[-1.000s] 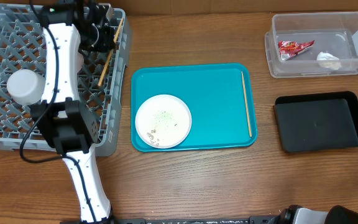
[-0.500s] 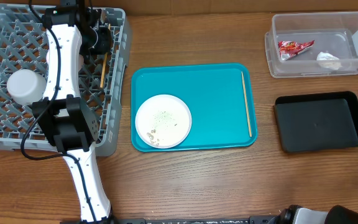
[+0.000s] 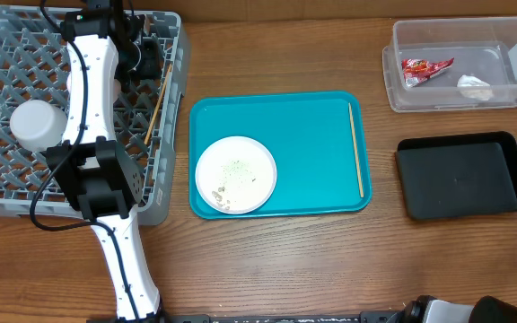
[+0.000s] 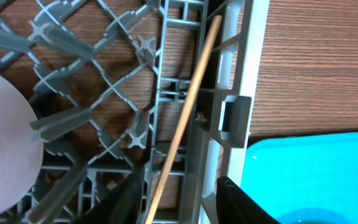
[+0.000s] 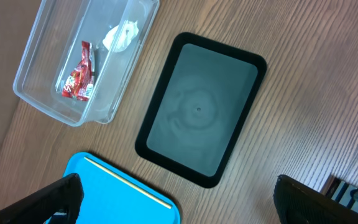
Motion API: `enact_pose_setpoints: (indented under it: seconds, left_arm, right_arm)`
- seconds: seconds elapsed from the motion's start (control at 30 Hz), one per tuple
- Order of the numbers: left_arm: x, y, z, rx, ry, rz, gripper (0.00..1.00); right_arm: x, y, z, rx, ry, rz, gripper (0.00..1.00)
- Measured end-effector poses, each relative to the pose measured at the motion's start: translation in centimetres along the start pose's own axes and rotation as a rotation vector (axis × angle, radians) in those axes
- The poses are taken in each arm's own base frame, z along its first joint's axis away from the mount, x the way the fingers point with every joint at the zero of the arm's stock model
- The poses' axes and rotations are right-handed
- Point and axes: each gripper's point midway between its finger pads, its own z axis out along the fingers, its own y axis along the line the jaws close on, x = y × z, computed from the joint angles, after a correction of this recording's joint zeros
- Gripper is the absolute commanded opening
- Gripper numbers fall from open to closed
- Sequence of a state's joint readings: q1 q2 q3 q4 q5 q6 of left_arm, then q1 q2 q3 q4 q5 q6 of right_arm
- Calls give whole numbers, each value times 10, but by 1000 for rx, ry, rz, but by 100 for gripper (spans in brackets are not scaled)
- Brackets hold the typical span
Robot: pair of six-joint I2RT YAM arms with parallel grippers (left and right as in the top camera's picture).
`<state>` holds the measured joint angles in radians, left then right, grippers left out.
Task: Sort waste into correct bins and load items into the dishwasher
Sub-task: 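Move the left gripper back to the remaining chopstick on the tray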
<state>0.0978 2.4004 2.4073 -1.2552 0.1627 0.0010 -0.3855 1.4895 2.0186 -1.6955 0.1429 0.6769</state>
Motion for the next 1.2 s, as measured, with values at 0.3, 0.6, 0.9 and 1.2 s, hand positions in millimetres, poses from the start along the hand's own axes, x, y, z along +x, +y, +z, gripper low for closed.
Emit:
enact_pose_setpoints:
  seconds: [0.3,0.6,0.9,1.2]
  left_arm:
    - [-23,-75,-25,435,-92,16,60]
    - [-19,-206,-115,1126,-101,156,100]
    - [79,-333,-77,934,241,170,100]
    - [161,-397,-17,241,116,174,83]
  right_arm:
    - [0,0,0,0,1,0,99]
    - [0,0,0,0,0,0,100]
    - [0,0,0,0,0,0,100]
    - [0,0,0,0,0,0,100]
